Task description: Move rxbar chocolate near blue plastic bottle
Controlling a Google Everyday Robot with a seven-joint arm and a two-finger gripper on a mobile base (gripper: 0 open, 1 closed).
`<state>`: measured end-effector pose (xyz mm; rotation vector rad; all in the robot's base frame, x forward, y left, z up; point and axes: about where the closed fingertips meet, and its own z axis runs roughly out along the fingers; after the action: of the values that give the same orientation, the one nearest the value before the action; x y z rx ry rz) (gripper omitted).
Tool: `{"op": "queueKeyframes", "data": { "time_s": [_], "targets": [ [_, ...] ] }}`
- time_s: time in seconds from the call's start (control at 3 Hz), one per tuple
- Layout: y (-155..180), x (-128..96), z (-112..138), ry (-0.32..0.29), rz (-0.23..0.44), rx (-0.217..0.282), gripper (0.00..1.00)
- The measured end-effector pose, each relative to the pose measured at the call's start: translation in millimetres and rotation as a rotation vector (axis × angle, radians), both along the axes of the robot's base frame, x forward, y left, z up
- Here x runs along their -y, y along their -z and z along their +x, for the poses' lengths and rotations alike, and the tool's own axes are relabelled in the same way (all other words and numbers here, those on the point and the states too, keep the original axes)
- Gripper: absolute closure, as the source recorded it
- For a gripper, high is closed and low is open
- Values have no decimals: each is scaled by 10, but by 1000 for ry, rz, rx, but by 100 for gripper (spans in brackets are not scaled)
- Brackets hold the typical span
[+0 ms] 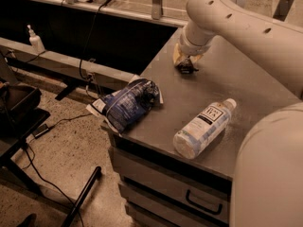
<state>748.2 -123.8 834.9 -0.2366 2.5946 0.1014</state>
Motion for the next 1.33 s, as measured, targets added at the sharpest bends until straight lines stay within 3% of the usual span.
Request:
{"op": "queueKeyframes", "data": {
  "time_s": [0.33, 0.67, 1.33],
  "targets": [
    [-2, 0, 0, 0, 0, 0, 100],
    [-59, 91, -141, -56, -17, 5, 100],
    [-437, 732, -1294, -257, 26, -5, 100]
  ]
}}
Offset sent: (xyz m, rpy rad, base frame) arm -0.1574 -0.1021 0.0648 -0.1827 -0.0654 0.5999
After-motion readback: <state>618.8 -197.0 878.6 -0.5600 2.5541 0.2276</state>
